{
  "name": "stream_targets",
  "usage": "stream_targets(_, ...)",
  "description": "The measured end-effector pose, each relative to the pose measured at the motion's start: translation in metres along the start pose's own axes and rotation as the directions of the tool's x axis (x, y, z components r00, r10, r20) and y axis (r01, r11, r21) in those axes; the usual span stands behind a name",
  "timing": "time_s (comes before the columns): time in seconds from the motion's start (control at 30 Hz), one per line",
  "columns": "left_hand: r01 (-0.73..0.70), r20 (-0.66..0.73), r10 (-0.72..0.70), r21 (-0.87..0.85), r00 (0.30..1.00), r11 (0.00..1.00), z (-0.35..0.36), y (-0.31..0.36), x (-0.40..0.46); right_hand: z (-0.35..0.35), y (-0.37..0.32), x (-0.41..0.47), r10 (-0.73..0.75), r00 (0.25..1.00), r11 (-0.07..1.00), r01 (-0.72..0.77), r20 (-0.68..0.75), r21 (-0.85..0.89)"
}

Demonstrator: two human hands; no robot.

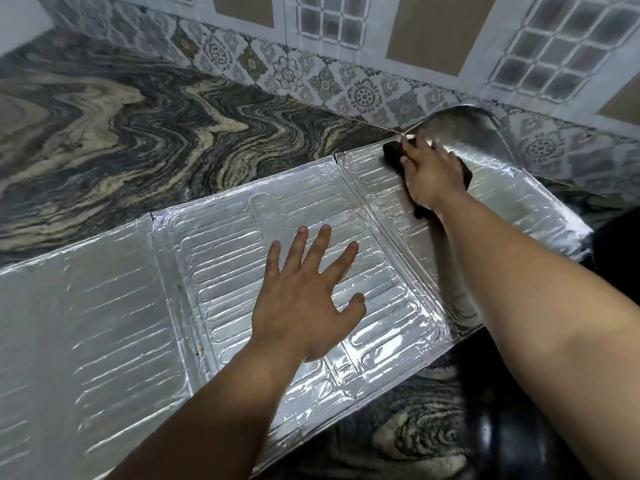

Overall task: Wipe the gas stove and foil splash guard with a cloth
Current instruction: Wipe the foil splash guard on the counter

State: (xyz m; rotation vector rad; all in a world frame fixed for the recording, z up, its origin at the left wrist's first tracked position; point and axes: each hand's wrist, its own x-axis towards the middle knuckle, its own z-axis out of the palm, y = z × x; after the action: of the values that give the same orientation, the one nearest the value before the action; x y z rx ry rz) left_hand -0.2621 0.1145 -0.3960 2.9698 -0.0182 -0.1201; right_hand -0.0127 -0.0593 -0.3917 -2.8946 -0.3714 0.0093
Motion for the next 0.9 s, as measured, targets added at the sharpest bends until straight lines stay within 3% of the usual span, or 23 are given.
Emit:
stream_targets(0.23, -0.005, -0.014, 0.005, 0.006, 1.0, 1.0, 0.001, -0.001, 0.001, -0.012, 0.049, -0.029, 0.168, 0.985, 0.986, -0.169, -0.044, -0.011)
stream_targets(0.5, -0.023, -0.022, 0.023, 0.012, 0.999, 1.0, 0.002, -0.002, -0.001, -0.015, 0.08, -0.08, 0.477, 0.874, 0.877, -0.48, -0.09, -0.016)
stream_targets(0.77, -0.058, -0.017, 0.057, -0.072, 0.998, 0.996, 0.003, -0.003, 0.001, -0.017, 0.077, -0.126, 0.526, 0.803, 0.812, -0.572, -0.279, -0.115)
stream_targets(0.9, -0.065, -0.054, 0.052, -0.287, 0.997, 0.956, -0.004, -0.004, 0.0, -0.026, 0.065, -0.143, 0.528, 0.806, 0.832, -0.555, -0.269, -0.029)
